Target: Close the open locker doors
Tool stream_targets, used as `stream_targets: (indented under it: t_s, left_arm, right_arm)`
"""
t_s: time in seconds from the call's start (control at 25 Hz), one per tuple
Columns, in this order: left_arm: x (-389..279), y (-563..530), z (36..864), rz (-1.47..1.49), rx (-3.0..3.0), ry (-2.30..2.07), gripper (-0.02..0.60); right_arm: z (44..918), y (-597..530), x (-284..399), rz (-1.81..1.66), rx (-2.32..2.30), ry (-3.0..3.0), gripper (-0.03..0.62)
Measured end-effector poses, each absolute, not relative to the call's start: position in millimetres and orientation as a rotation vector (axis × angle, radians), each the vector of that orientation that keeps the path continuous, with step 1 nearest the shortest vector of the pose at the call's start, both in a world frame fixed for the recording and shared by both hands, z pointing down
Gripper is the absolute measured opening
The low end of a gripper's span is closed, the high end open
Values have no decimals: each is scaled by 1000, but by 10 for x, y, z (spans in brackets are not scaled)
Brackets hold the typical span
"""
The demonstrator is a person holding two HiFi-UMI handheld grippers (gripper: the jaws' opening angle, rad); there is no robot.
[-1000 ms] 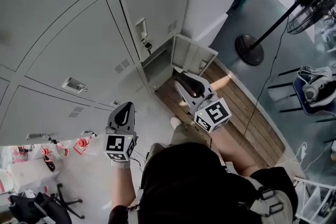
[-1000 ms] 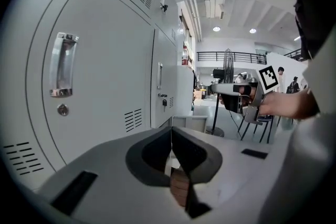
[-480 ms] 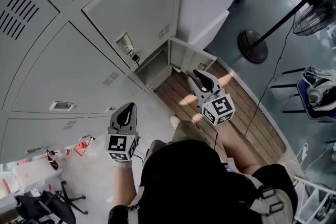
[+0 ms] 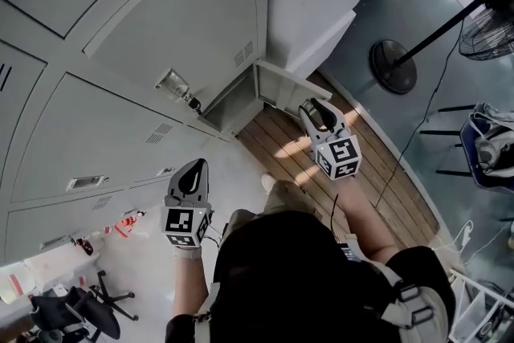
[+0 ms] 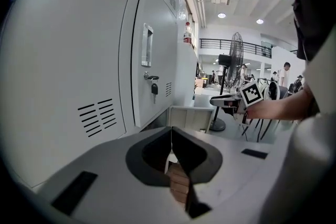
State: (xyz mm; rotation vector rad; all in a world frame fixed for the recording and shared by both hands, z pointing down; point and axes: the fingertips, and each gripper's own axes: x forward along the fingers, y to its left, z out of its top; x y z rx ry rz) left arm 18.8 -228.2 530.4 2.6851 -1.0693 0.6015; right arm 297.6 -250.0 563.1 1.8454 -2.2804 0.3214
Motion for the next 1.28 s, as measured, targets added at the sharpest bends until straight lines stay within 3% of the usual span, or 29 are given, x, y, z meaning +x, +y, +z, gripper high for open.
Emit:
stream_targets:
  t_s: [0.56,1.28]
  left_arm:
    - [591,-2379,5404,645,2672,-1049,9]
    - [467,-2186,5471,647,2632,-1116,9]
  right_arm:
    - [6105,-2643,3747,390,1886,-2130,204]
    - [6413,-2581,3695,462,1804,-2130,224]
